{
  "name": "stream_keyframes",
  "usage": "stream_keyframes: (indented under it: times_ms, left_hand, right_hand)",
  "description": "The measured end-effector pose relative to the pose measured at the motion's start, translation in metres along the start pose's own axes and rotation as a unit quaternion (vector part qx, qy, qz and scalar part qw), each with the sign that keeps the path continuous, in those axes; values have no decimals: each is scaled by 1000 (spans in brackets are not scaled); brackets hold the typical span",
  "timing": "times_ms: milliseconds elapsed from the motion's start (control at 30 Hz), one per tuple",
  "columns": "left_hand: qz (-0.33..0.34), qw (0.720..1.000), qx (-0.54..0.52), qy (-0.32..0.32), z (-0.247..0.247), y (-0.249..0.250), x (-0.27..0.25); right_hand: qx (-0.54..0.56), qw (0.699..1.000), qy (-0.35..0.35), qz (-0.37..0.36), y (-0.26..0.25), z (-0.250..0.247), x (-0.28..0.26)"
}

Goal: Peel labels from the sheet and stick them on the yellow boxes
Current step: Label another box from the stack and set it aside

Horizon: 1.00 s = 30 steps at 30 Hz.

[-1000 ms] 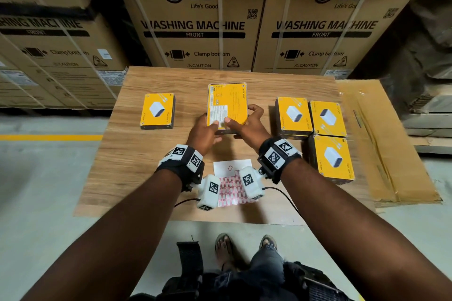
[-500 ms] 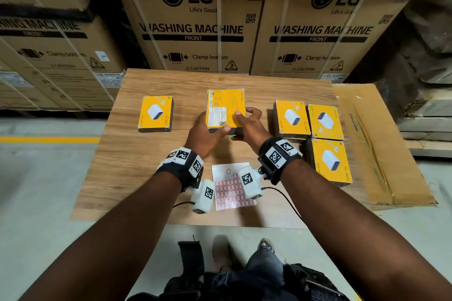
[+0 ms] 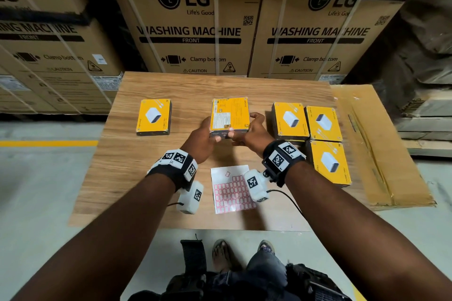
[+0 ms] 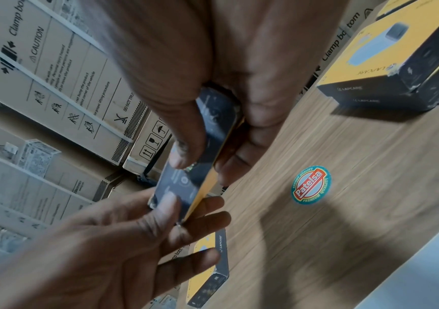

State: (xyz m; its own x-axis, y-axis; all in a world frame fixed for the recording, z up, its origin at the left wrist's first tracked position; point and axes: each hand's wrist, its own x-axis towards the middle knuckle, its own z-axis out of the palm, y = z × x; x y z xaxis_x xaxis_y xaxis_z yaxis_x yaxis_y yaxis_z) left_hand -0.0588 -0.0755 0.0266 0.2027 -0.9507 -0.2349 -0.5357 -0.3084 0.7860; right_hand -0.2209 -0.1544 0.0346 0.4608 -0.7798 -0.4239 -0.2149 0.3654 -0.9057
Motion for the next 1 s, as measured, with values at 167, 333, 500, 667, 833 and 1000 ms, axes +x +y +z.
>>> stream_keyframes:
  times_ms: [167, 333, 500, 667, 833, 1000]
  left_hand:
    - [-76, 987, -130, 63, 2, 4, 4]
    - [-108, 969, -202, 89, 3, 9, 9]
    - [-118, 968, -203, 90, -1, 7, 9]
    - [-112, 967, -187, 133, -10, 3, 14]
    - [-111, 971, -158, 140, -25, 1, 17]
    - [-101, 977, -189, 6, -27, 6, 14]
  right_hand:
    - [-22, 999, -30, -10, 0, -4, 0]
    - [36, 999, -30, 4, -2, -1, 3]
    - [96, 995, 5, 18, -2, -4, 7]
    - [92, 996, -17, 11, -10, -15, 4]
    - [29, 998, -50, 0, -13, -32, 2]
    - [-1, 998, -55, 26, -5, -28, 1]
